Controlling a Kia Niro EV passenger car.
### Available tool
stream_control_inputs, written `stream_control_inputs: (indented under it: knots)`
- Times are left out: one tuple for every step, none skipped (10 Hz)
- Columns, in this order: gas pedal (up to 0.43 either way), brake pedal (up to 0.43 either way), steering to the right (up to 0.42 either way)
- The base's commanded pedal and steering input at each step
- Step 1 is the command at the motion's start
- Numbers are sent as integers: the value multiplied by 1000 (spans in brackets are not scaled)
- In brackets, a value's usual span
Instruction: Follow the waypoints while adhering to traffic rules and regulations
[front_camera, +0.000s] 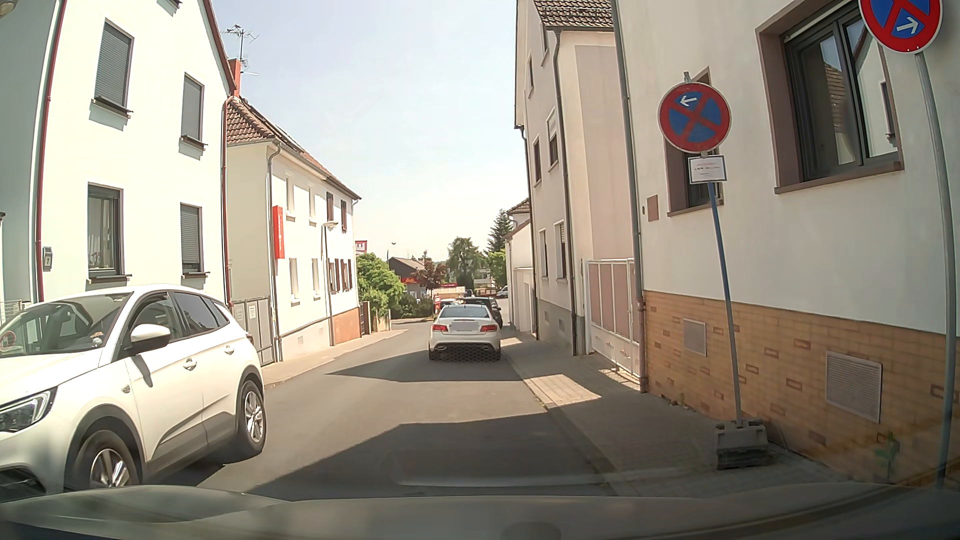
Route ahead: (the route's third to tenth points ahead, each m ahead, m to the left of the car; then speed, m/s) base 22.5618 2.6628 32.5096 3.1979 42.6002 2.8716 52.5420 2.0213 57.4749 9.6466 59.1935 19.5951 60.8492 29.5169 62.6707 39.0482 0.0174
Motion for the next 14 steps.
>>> stream_control_inputs:
  knots:
    - [0,268,5]
    - [0,268,5]
    - [0,268,5]
    - [0,268,5]
    - [0,268,5]
    - [0,268,6]
    - [0,268,6]
    - [0,268,6]
    - [0,268,6]
    - [0,268,6]
    - [0,262,6]
    - [0,268,6]
    - [0,268,5]
    - [0,262,2]
